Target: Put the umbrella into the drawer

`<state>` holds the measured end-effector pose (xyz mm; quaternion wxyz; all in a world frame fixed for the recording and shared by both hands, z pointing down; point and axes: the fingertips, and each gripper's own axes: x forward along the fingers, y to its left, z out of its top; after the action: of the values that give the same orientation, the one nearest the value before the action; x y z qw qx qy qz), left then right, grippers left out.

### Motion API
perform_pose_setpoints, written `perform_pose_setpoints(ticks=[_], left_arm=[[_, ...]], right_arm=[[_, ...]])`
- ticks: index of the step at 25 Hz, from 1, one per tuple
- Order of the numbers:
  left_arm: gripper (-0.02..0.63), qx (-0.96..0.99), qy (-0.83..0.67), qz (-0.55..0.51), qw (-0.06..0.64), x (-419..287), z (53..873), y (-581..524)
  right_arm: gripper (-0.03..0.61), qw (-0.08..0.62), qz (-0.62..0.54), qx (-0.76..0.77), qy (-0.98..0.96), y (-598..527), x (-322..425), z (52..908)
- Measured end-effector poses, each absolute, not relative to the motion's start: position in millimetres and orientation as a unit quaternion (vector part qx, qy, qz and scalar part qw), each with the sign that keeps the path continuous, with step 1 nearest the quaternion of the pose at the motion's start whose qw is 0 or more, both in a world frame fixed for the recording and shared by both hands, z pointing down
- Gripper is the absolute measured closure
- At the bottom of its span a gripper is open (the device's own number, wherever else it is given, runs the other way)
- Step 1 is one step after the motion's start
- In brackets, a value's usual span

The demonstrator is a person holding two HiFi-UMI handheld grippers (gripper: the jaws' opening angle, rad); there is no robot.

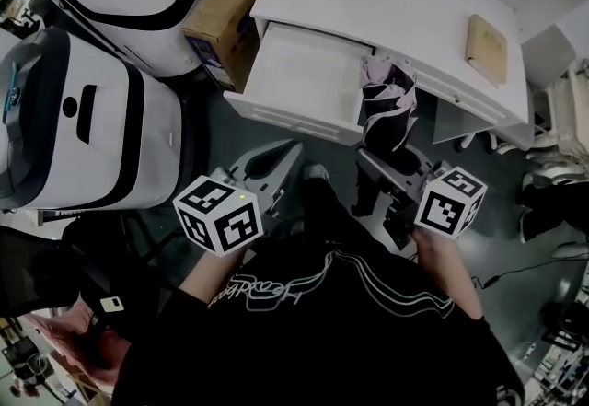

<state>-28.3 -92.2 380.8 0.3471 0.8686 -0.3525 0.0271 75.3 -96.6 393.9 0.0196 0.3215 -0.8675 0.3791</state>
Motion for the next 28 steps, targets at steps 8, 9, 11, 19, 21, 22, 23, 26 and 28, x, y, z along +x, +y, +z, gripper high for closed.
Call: perform_pose_setpoints(ticks=[8,9,11,19,21,22,23,26,28], left_arm=[[0.594,0.857,-0.378,0.03,0.348,-36.1,374.9,-160.3],[0.594,0.855,-0.381,0.03,0.35,-36.5,376.6,-169.5],[0.594,0.851,-0.387,0.031,0.355,-36.4,381.7,-187.2],[0.594,0.827,-0.411,0.04,0.382,-48.8,416.1,-237.8],[0.594,0.817,-0.421,0.039,0.392,-57.8,425.4,-245.7],[0.594,0.812,-0.426,0.036,0.397,-62.5,429.6,-249.0],[0.594,0.807,-0.431,0.034,0.403,-67.3,433.6,-252.1],[0.594,0.794,-0.443,0.032,0.415,-82.8,447.7,-260.3],[0.594,0.788,-0.45,0.036,0.418,-91.4,455.1,-264.3]], right_arm=[[0.356,0.051,0.387,0.296,-0.872,-174.1,61.7,409.3],[0.356,0.058,0.387,0.294,-0.872,-184.5,60.5,413.6],[0.356,0.078,0.387,0.289,-0.872,-204.4,58.3,425.4],[0.356,0.146,0.401,0.26,-0.866,-261.9,37.9,477.6],[0.356,0.16,0.405,0.249,-0.865,-272.8,28.8,488.5],[0.356,0.169,0.404,0.245,-0.865,-278.1,24.7,494.1],[0.356,0.18,0.401,0.243,-0.865,-283.4,20.7,500.6],[0.356,0.213,0.396,0.238,-0.861,-298.3,6.6,525.6],[0.356,0.227,0.398,0.229,-0.859,-304.8,-3.5,542.1]])
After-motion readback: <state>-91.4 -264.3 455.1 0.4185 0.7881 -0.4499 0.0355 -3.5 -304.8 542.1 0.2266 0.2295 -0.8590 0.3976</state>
